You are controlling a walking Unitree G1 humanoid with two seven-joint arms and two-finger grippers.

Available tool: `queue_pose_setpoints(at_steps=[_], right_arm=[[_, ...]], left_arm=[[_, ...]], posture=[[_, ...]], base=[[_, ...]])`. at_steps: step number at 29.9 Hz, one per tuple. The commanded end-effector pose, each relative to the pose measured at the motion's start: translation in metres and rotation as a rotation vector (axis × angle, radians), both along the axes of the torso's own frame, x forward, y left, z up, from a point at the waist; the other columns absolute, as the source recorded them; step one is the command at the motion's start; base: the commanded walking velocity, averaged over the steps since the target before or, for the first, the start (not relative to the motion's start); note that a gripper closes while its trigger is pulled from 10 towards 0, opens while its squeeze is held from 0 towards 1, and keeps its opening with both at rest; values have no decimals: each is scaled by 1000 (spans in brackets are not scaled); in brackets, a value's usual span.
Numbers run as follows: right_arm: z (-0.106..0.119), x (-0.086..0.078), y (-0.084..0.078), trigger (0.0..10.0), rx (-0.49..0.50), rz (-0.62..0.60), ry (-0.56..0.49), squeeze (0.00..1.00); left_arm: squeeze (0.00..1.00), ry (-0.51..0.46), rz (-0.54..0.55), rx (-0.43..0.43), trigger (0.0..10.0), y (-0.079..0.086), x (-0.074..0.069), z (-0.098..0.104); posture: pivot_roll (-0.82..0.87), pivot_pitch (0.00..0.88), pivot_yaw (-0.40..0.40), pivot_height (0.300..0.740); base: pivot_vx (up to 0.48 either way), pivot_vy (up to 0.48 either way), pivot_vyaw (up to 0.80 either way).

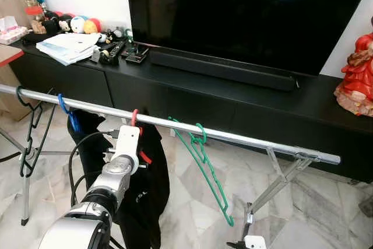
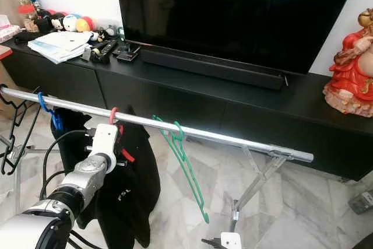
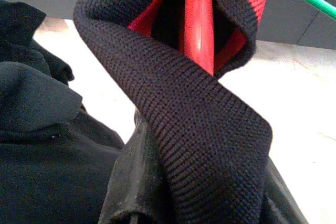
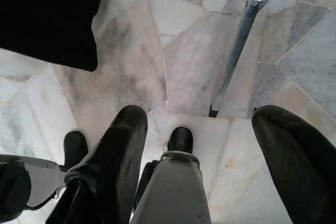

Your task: Hang hanger

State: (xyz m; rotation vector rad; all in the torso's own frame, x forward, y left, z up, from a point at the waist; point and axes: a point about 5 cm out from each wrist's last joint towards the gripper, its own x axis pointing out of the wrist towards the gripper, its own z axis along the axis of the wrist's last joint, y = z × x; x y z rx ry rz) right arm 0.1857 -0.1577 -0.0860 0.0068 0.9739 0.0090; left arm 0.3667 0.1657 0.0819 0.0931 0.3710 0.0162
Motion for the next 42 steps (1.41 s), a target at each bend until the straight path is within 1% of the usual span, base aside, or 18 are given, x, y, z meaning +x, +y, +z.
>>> queue_pose_setpoints(at_steps=[1,9,16,18,19,21,24,27,29,30,31,32,33,34,38,39,41,42], right_arm=[[-1,-2,-1,10000,-3,6,13,0],[-1,-3,0,10000,-1,2,12,0],[-2,-4,1,10000,8,1,10,0],[-2,-4,2,10000,10,-4,9,0],[-2,-4,2,10000,10,-7,9,0],[-2,-4,2,10000,10,-7,9,0],[-2,-5,2,10000,12,-7,9,0],[-2,-5,2,10000,11,-5,9,0],[-2,-5,2,10000,11,-4,10,0],[-2,-5,2,10000,11,-4,10,0],[-2,-5,2,10000,9,0,10,0],[-2,-5,3,10000,10,3,10,0],[-2,-4,3,10000,10,4,9,0],[-2,-4,3,10000,11,4,9,0],[-2,-3,5,10000,14,1,6,0],[-2,-3,6,10000,14,0,5,0],[-2,-3,6,10000,15,-2,5,0],[-2,-3,6,10000,16,-3,5,0]], left_arm=[[1000,-5,4,-15,10000,2,-4,-5],[1000,-90,2,-31,10000,3,-5,1],[1000,-173,-13,-32,10000,0,-12,5],[1000,-219,-37,13,10000,-1,-19,7],[1000,-254,-49,40,10000,-1,-26,8],[1000,-263,-52,43,10000,-1,-28,9],[1000,-337,-49,53,10000,1,-43,13],[1000,-409,-39,33,10000,6,-57,16],[1000,-433,-57,45,10000,7,-65,15],[1000,-433,-57,45,10000,7,-65,15],[871,-435,-76,70,10000,7,-70,12],[275,-405,-92,94,10000,9,-76,3],[275,-381,-103,109,10000,10,-81,-3],[0,-337,-100,137,10000,13,-85,-14],[0,-134,-18,168,10000,35,-108,-61],[0,-89,-27,172,10000,36,-116,-70],[0,-35,-49,166,10000,36,-125,-81],[0,28,-63,146,10000,36,-134,-93]], posture=[[-14,59,-31,740],[-10,48,-29,740],[-10,38,-20,740],[-9,32,-15,740],[-9,32,-15,740],[-9,32,-15,740],[-8,24,-13,740],[-6,21,-13,740],[2,15,-10,740],[2,15,-10,740],[4,17,-7,740],[8,19,-2,740],[8,19,-2,740],[9,22,0,740],[12,31,6,740],[14,33,7,740],[17,35,7,740],[18,37,8,740]], base=[[0,0,0],[0,0,0],[0,0,0],[0,0,0],[0,0,0],[0,0,0],[0,0,0],[0,0,0],[0,0,0],[0,0,0],[0,0,0],[0,0,0],[0,0,0],[0,0,0],[0,0,0],[0,0,0],[0,0,0],[0,0,0]])
